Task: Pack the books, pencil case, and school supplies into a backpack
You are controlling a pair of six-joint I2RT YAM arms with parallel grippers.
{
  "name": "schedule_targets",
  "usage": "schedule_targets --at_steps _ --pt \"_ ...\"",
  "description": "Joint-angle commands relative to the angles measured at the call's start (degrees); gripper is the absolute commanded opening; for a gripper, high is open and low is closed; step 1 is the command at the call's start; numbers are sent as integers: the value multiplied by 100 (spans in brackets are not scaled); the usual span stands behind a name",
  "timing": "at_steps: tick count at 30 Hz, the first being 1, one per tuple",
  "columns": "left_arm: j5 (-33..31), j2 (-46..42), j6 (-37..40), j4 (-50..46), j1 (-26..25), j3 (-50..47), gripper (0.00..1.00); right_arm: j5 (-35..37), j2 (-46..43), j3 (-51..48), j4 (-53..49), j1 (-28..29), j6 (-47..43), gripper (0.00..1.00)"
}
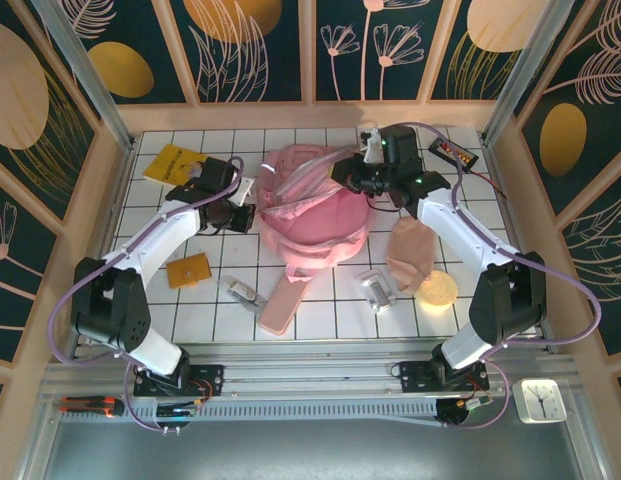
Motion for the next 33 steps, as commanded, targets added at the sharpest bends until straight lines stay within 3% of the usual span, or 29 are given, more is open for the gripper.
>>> schedule_targets --at_steps 1,9,12,15,17,19,21,22,24,27,30,33 --pt "-835 277 -53 438 101 63 0 -922 -11 357 472 -4 -407 0" --pt "-1763 866 -475 1111 817 -153 0 -865 65 519 980 -250 129 0" --pt "-1825 937 -415 1391 999 -243 0 -961 103 468 1429 -356 516 0" --pt "-1447 925 -371 1532 1073 -186 0 -1025 231 520 1721 -395 807 0" --pt "-966 688 -342 1746 1068 -242 33 -996 321 556 1883 -394 1021 0" --pt "-503 92 -306 2184 1068 -526 55 -923 372 535 2205 -384 1348 0" --pt "-43 -576 -280 2639 1070 -816 89 -729 423 553 2308 -360 1613 0" --pt "238 -962 -260 2955 1059 -1008 99 -628 458 585 2306 -339 1718 0" --pt "746 -1603 -222 3412 1035 -1279 99 -447 533 692 2182 -275 1816 0" --pt "1298 -1739 61 3158 730 -962 99 -363 688 883 2096 -145 1891 0" --pt "882 -1896 738 3395 -36 -973 99 -467 864 1084 2186 -30 1968 0" --pt "772 -1882 1032 3748 -307 -1041 99 -573 983 1230 2228 59 2025 0"
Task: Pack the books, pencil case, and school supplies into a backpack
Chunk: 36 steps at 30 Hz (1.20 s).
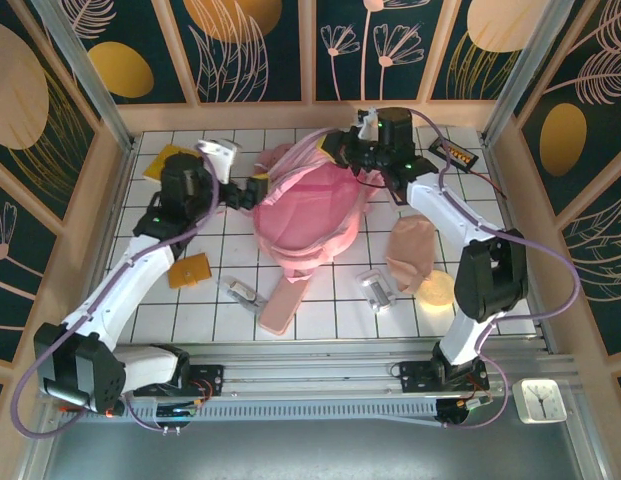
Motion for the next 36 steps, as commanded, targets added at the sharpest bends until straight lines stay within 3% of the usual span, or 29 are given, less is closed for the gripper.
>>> schedule_targets --at_steps 1,7,11,14,17,18,20,23,27,31,36 --pt "112 206 713 280 -172 1 99 -182 22 430 777 142 196 0" --pt "-96 933 1569 -299 -531 590 99 -237 128 485 843 285 274 0" --pt "-1284 1486 1503 -381 -626 958 99 -281 188 505 906 380 330 0" --pt "-1715 1676 1433 -371 -636 1159 96 -331 188 452 938 383 368 0" --pt "-1726 1800 1343 -415 -636 1324 80 -452 243 431 993 376 429 0" --pt "-1758 1848 1265 -446 -637 1389 66 -516 276 439 1005 361 455 0" --pt "-1805 1997 1083 -571 -636 1560 49 -579 310 448 988 353 470 0" --pt "-1837 2270 765 -882 -635 1918 23 -532 137 350 619 250 285 30" --pt "-1970 2525 370 -1225 -636 2330 12 -91 -715 -335 -219 -167 -188 52" --pt "-1986 2656 44 -1412 -636 2605 10 619 -1838 -1232 -1230 -900 -493 63" --pt "-2235 2799 -432 -1756 -637 2928 9 1092 -2447 -2347 -1994 -2092 -51 62"
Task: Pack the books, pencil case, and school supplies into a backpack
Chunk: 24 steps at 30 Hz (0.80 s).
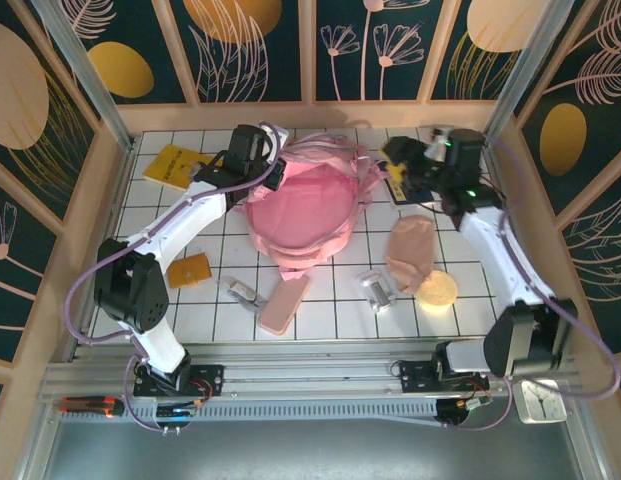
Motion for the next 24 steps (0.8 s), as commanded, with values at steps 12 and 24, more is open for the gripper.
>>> schedule_targets --at_steps 12,24 --pt "2 295 -1544 -169 40 626 8 524 2756 534 -392 -1541 -525 62" --pt "150 580 -1402 -221 40 832 8 567 4204 1102 17 -1214 -28 59"
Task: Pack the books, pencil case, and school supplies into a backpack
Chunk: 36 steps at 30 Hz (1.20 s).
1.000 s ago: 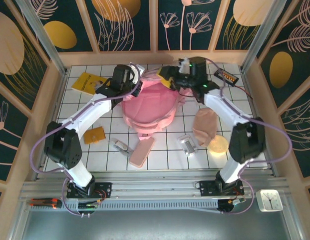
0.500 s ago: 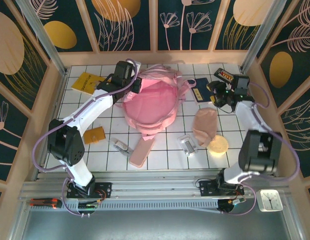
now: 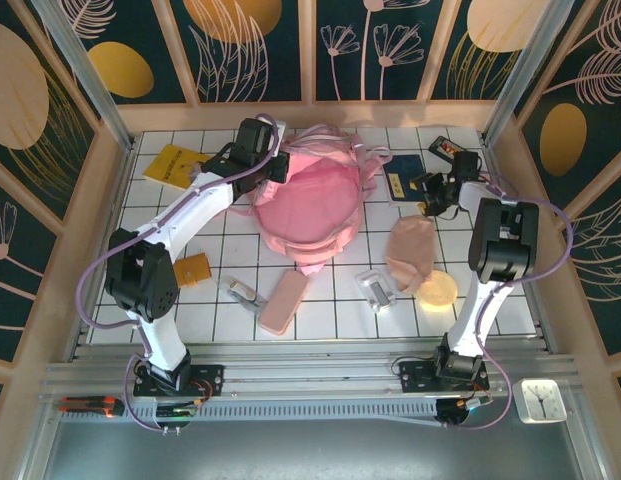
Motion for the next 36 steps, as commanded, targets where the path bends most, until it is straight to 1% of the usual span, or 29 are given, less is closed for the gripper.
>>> schedule_targets --at_steps 1,8,15,18,20,21,23,24,26,29,32,33,36 --pt "67 109 -138 130 42 273 8 84 246 183 219 50 284 59" --pt "249 65 -257 226 31 168 8 218 685 336 546 227 727 55" --pt "261 -58 -271 234 5 -48 8 486 804 222 952 397 1218 49" --pt "261 -130 -261 234 -4 -136 8 529 881 281 1023 439 1344 41" --pt "276 -181 -262 250 -9 -217 8 547 932 305 1048 458 1405 32" --pt "289 -207 -261 262 -14 -247 8 547 955 324 1048 459 1415 25" --pt "302 -257 -270 269 -18 -325 8 587 954 327 995 446 1407 6" --pt "295 -290 -270 269 -20 -365 8 635 943 319 965 442 1394 0" --pt "218 -400 -270 287 -22 -481 8 699 865 315 871 427 1328 0" --pt "-135 -548 -264 196 -22 -577 8 890 527 77 822 378 1257 0" --pt "-528 -549 -242 53 -15 -571 8 1027 -67 -289 815 319 1173 0" --pt "-667 -731 -229 12 -13 -567 8 1066 -253 -382 779 300 1131 0" --pt "-1051 -803 -202 -72 -5 -579 8 1186 -910 -736 604 280 979 0"
